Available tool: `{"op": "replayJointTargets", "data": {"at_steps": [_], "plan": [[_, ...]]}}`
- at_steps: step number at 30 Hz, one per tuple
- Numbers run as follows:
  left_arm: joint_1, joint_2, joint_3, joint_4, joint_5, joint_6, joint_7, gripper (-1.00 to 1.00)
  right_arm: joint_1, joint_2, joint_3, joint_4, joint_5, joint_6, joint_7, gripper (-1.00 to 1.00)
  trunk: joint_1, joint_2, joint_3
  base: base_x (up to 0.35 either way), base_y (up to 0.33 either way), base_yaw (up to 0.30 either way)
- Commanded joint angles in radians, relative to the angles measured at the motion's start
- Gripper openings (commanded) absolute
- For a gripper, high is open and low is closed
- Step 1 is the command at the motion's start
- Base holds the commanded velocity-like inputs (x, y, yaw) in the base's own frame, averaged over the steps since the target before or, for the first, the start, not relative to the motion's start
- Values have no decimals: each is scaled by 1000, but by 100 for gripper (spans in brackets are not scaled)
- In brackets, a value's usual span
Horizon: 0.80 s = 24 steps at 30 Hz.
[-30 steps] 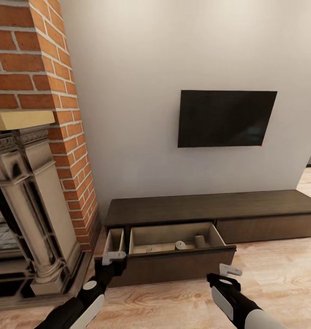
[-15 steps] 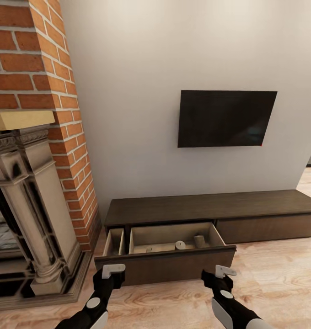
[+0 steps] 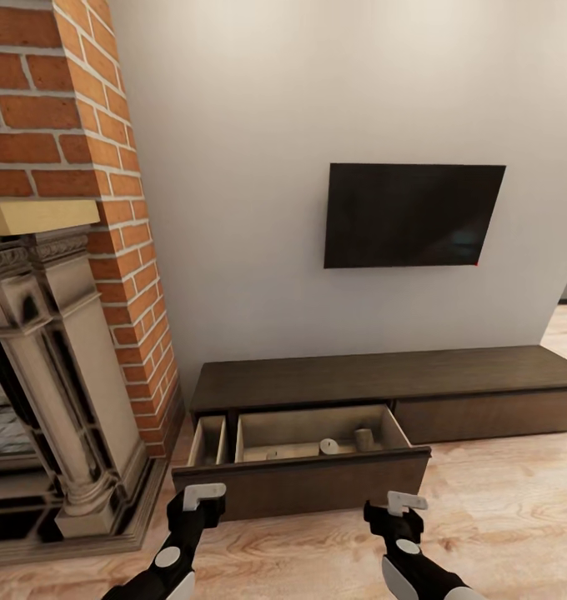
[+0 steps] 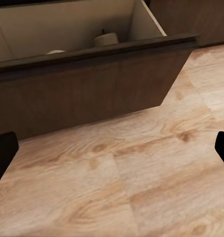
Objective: Place each of the two pumpkins and all three candles from the living room inside a cabinet in the living room (use any cabinet), then make sure every cabinet is closed, and position the cauldron so it is next to a table in the living room.
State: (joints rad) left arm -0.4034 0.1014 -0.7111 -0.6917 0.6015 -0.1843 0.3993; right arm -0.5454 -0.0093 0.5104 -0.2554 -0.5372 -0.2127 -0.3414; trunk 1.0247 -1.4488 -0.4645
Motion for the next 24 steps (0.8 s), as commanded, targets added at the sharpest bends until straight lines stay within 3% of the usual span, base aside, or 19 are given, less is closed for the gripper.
{"op": "replayJointTargets", "data": {"at_steps": [1,5,12,24], "plan": [[-2,1,-8,0,11,-6,7,100,-1,1,8,0,-8,-4,-1,100,4,-8,-4,0,0,0],[-2,0,-8,0,13,-4,4,100,-1,2,8,1,-9,-4,4,100,8,-15,-7,0,0,0],[-2,1,-6,1,18,-3,-40,100,-1,2,1,1,-18,-5,8,100,35,-64,-29,0,0,0],[-2,0,-5,35,13,-10,-52,100,-1,2,0,1,-18,-11,57,100,81,-148,-67,0,0,0]]}}
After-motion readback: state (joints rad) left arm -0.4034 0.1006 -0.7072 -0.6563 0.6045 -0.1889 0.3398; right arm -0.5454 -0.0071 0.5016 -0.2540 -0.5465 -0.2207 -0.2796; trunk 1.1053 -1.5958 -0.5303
